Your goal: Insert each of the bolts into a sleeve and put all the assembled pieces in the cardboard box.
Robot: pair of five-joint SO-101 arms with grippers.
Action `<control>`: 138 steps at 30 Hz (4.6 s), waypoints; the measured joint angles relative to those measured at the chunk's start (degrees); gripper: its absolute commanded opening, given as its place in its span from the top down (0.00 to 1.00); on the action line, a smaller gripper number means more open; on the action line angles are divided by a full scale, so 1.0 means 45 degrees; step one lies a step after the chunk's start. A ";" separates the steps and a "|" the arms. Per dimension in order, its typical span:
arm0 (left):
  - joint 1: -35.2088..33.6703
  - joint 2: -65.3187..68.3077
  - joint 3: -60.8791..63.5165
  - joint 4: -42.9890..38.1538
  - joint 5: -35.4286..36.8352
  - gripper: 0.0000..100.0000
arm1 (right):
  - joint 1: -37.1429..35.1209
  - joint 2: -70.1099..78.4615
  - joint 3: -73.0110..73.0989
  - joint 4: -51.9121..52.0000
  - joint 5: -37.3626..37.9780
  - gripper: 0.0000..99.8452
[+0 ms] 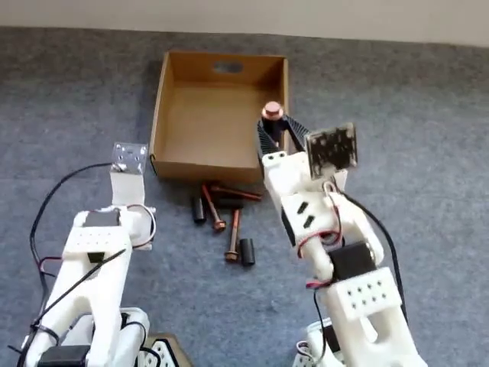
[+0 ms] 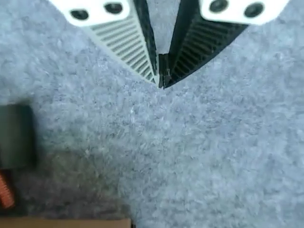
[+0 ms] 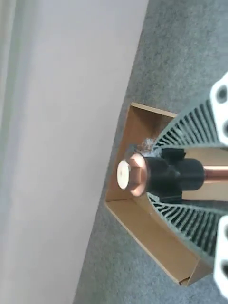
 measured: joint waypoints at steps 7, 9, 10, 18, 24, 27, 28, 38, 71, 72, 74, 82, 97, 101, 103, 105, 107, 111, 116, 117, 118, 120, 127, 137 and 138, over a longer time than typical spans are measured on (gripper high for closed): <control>0.0215 0.0000 0.0821 -0.1680 0.0000 0.97 | 0.0039 0.4864 -0.5079 0.2950 -0.1934 0.99; 0.0215 0.0000 0.0821 -0.1719 0.0000 0.97 | 0.0039 0.6525 -0.6779 0.3595 -0.2442 0.99; 0.0215 0.0000 0.0821 -0.1719 0.0000 0.97 | 0.0039 0.7385 -0.7560 0.3810 -0.2540 0.99; 0.0215 0.0000 0.0899 -0.1719 0.0000 0.97 | 0.0039 1.3284 -1.1624 0.4024 -0.2676 0.99; 0.0215 0.0000 0.0899 -0.1719 0.0000 0.97 | 0.0274 1.5590 -1.2464 0.4024 -0.2676 0.99; 0.0234 0.0000 0.0899 -0.1719 0.0000 0.97 | 0.0313 1.6332 -1.2523 0.4024 -0.2676 0.99; 0.0254 0.0000 0.0899 -0.1719 0.0000 0.97 | 0.0313 1.6586 -1.2523 0.4024 -0.2676 0.99; 0.0313 0.0000 0.0899 -0.1719 0.0000 0.97 | 0.0313 1.8364 -1.2601 0.4024 -0.2676 0.99; 0.0313 0.0000 0.0899 -0.1797 0.0000 0.97 | 0.0156 1.8364 -1.2777 0.5314 -0.2676 0.99; 0.0313 0.0000 0.0899 -0.1797 0.0000 0.97 | 0.0156 1.8364 -1.2777 0.5314 -0.2676 0.99; 0.0313 0.0000 0.0899 -0.1797 0.0000 0.97 | 0.0156 1.8364 -1.2777 0.5314 -0.2676 0.99; 0.0313 0.0000 0.0899 -0.1797 0.0000 0.97 | 0.0098 1.8891 -1.2796 0.5314 -0.2755 0.99; 0.0313 0.0000 0.0899 -0.1797 0.0000 0.97 | 0.0078 1.9282 -1.3109 0.5392 -0.2794 0.83; 0.0313 0.0000 0.0899 -0.1797 0.0000 0.97 | 0.0059 1.9302 -1.3480 0.5392 -0.2794 0.82; 0.0313 0.0000 0.0899 -0.1797 0.0000 0.97 | 0.0059 1.9302 -1.3812 0.5587 -0.2794 0.82; 0.0313 0.0000 0.0899 -0.1797 0.0000 0.97 | 0.0078 1.9321 -1.4320 0.6017 -0.2794 0.82; 0.0313 0.0000 0.0899 -0.1797 0.0000 0.97 | 0.0117 1.9321 -1.5082 0.6701 -0.2794 0.82; 0.0313 0.0000 0.0899 -0.1797 0.0000 0.97 | 0.0117 1.9321 -1.6996 0.8518 -0.2794 0.89; 0.0313 0.0000 0.0899 -0.1797 0.0000 0.97 | 0.0117 1.9321 -1.8755 1.0413 -0.2794 0.98; 0.0313 0.0000 0.0899 -0.1797 0.0000 0.97 | 0.0117 1.9321 -1.8813 1.0510 -0.2794 0.99; 0.0313 0.0000 0.0899 -0.1797 0.0000 0.97 | 0.0117 1.9380 -1.8813 1.0510 -0.2794 1.00; 0.0313 0.0000 0.0899 -0.1797 0.0000 0.97 | 0.0039 1.9497 -1.8598 1.0335 -0.2794 0.99; 0.0313 0.0000 0.0899 -0.1797 0.0000 0.97 | -0.0508 2.1255 -1.7836 0.8733 -0.2794 0.99; 0.0313 0.0000 0.0899 -0.1797 0.0000 0.97 | 0.0059 2.2427 -1.8813 0.8635 -0.2794 0.99; 0.0313 0.0000 0.0899 -0.1797 0.0000 0.97 | 0.0176 2.2427 -1.8833 0.8635 -0.2794 0.99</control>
